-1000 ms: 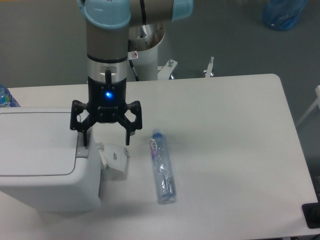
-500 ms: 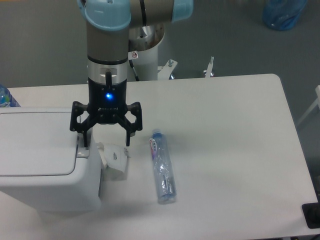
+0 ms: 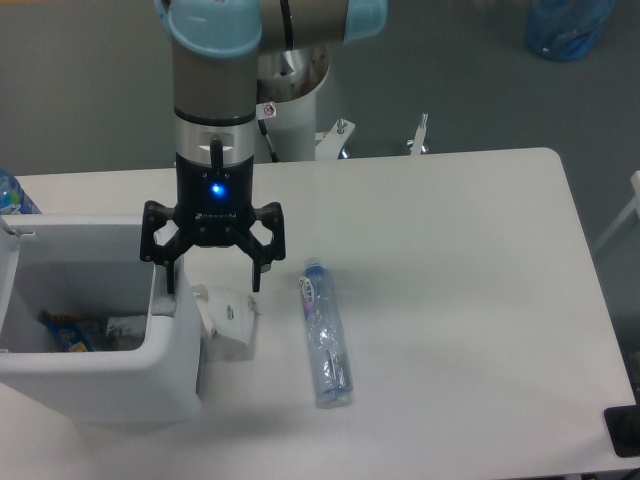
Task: Open the trash can
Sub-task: 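Press down on the latch box with the gripper to pop the lid open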
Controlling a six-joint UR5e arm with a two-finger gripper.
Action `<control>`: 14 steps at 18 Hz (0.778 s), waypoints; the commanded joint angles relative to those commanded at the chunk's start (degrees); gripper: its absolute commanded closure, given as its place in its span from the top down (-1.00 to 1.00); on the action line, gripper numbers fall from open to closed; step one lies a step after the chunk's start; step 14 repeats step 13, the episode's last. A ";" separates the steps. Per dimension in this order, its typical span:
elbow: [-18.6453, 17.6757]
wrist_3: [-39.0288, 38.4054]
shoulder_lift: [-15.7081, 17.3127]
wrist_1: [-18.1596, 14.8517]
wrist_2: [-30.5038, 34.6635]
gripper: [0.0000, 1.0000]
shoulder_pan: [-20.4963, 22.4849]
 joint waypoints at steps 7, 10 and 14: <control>2.39 20.54 0.44 -1.23 15.38 1.00 2.90; 1.69 28.36 1.49 -4.20 17.39 1.00 4.13; 1.07 35.84 3.25 -10.62 17.84 1.00 6.06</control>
